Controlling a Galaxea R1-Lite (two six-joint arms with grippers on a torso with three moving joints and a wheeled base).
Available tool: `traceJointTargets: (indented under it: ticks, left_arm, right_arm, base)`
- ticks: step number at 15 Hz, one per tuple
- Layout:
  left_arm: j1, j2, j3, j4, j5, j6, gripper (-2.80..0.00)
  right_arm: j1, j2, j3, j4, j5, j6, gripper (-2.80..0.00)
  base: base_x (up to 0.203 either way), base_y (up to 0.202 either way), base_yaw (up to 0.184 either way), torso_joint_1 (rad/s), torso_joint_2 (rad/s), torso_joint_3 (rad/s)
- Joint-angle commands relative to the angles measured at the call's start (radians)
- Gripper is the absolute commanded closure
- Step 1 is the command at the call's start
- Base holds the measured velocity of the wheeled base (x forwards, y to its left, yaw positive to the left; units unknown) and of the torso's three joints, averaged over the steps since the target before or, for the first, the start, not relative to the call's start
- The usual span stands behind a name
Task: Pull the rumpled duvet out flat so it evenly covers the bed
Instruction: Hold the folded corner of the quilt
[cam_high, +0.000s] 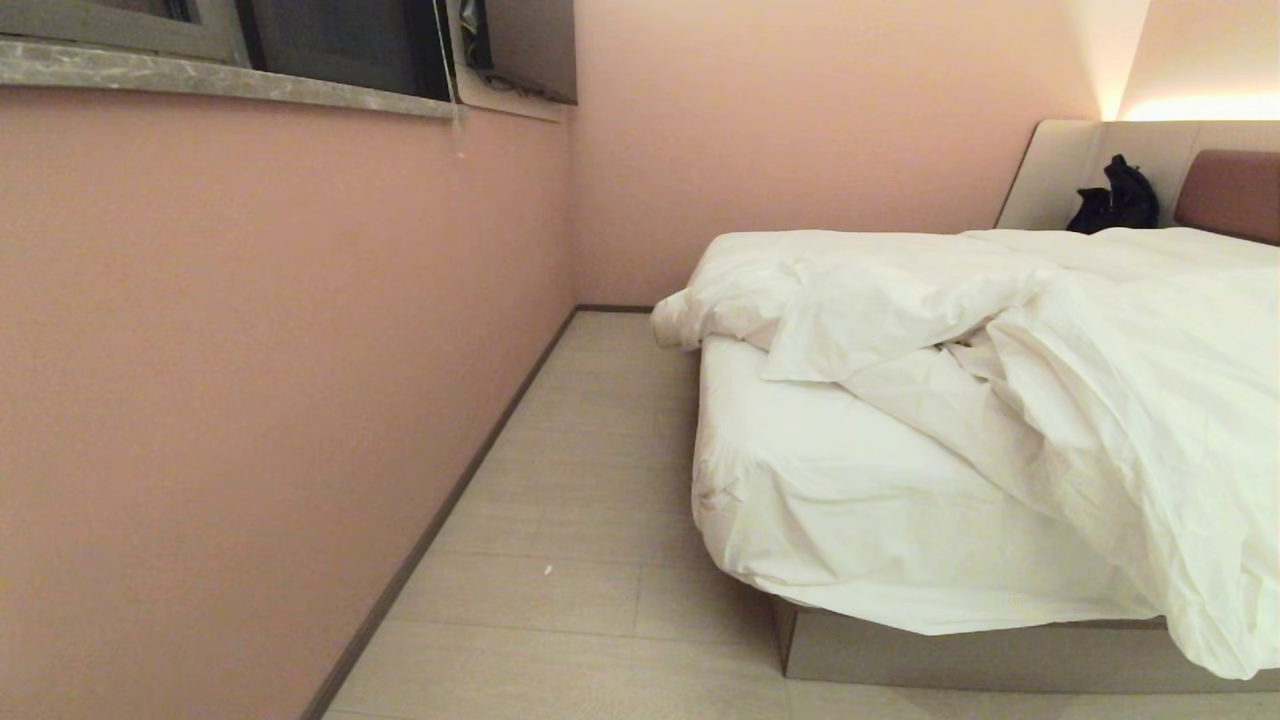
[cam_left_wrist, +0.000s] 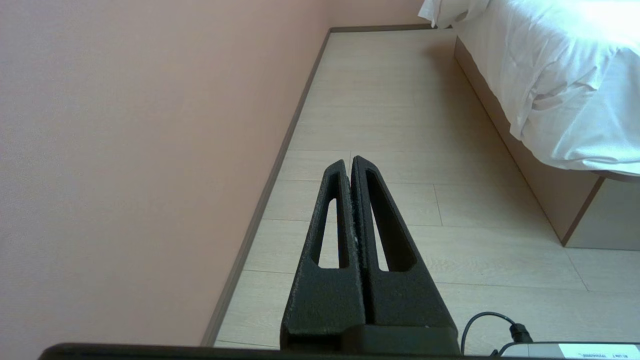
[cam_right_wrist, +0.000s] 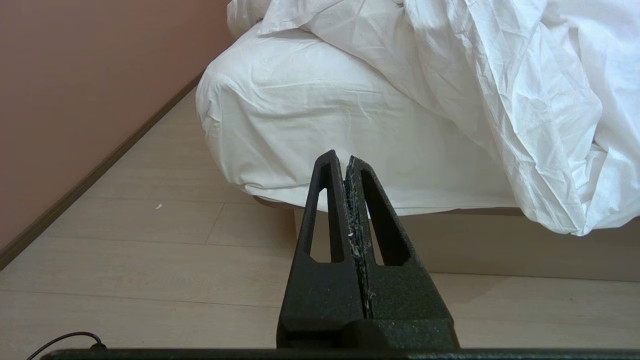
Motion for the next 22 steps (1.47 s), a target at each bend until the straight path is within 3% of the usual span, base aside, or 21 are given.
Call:
traceJointTargets:
  ticks: [1, 9, 22]
  left_arm:
    - [0.000, 0.000, 0.000, 0.000, 0.000, 0.001, 0.00]
    - [0.000, 0.001, 0.000, 0.000, 0.002, 0.002, 0.00]
    - [0.000, 0.000, 0.000, 0.001, 0.005, 0.004, 0.00]
  right_arm:
    - [0.000, 0.000, 0.000, 0.000, -0.001, 0.000, 0.00]
    - [0.000, 0.000, 0.000, 0.000, 0.001, -0.002, 0.00]
    - [0.000, 0.000, 0.000, 0.000, 0.000, -0.002, 0.00]
  base:
    - [0.000, 0.000, 0.000, 0.000, 0.00, 0.000]
    - [0.007, 0.000, 0.000, -0.001, 0.00, 0.000]
    - [0.171, 0.000, 0.000, 0.004, 0.00, 0.002]
